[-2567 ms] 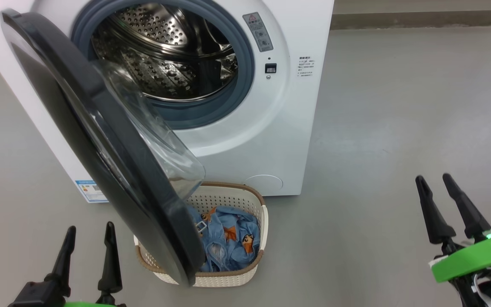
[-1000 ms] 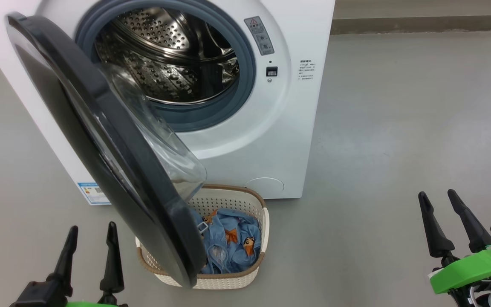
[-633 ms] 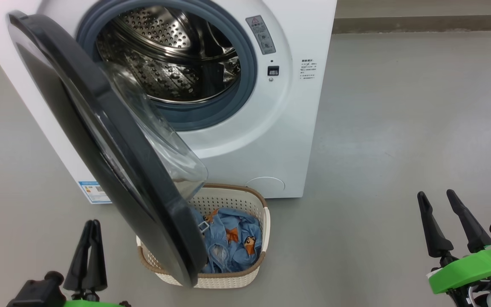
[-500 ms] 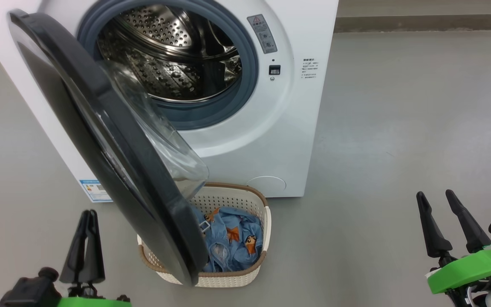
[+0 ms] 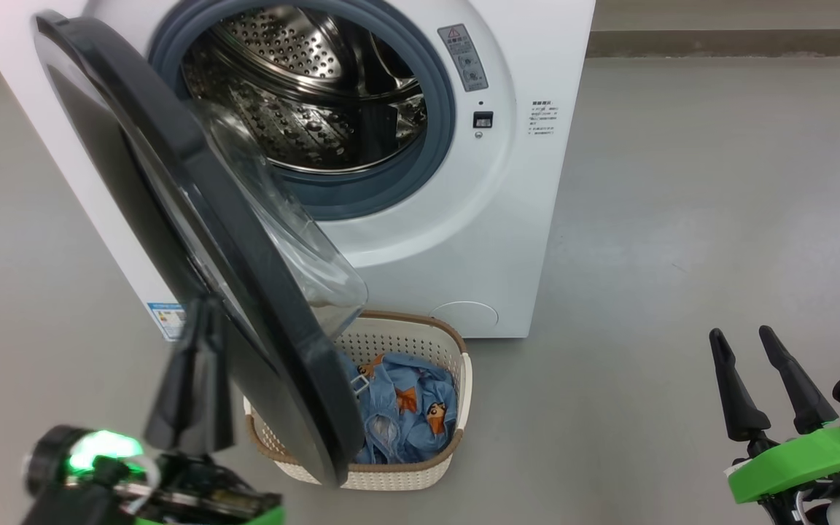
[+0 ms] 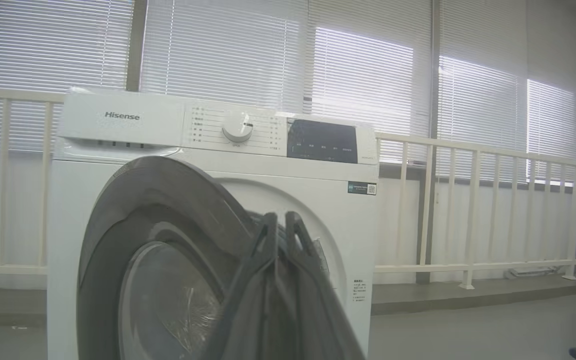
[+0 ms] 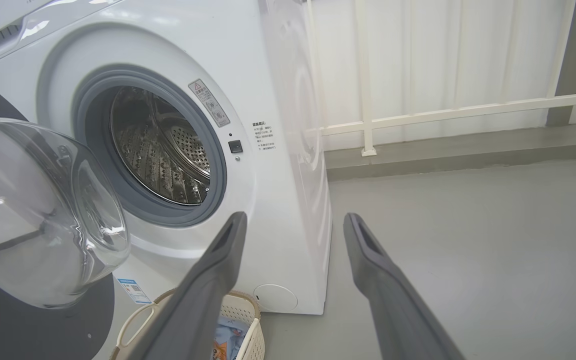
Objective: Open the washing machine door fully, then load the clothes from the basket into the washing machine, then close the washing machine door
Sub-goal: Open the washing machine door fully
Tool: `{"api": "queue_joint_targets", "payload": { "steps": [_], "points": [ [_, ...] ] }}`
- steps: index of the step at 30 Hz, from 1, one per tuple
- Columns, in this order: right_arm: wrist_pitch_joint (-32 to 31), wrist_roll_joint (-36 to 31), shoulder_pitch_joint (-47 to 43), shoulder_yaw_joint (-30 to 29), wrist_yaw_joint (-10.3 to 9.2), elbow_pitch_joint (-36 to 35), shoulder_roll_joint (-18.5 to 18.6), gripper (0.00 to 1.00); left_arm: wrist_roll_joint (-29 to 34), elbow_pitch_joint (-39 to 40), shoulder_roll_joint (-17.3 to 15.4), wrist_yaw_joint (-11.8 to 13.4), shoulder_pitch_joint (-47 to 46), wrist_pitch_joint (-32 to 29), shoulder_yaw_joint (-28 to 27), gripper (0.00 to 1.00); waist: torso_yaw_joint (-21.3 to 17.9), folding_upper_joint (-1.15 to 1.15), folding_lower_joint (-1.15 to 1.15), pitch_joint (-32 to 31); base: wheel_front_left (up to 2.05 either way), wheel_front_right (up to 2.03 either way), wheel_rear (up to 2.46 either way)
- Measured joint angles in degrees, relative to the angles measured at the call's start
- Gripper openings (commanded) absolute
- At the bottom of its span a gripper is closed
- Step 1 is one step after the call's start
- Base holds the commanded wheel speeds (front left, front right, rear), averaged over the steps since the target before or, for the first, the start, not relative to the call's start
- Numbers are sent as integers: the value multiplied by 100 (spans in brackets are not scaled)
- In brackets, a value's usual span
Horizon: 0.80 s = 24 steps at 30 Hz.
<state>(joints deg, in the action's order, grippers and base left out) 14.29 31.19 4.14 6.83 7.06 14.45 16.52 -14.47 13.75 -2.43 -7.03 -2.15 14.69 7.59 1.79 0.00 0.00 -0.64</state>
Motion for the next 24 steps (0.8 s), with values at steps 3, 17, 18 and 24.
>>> {"api": "queue_joint_targets", "payload": {
  "steps": [3,17,18,24],
  "points": [
    [0,0,0,13,0,1,-10,100,-44,162,-8,-7,5,1,483,0,-4,0,0,1,0,0,0],
    [0,20,1,48,0,36,-26,100,-869,-850,-21,3,119,-338,1549,0,-206,0,0,64,0,0,0],
    [0,20,1,51,0,42,-29,100,-904,-954,-21,14,115,-344,1563,0,-223,0,0,72,0,0,0],
    [0,59,2,57,0,71,-33,100,-1293,-1519,-22,208,-18,-388,1634,0,-303,0,0,116,0,0,0]
  ]
}}
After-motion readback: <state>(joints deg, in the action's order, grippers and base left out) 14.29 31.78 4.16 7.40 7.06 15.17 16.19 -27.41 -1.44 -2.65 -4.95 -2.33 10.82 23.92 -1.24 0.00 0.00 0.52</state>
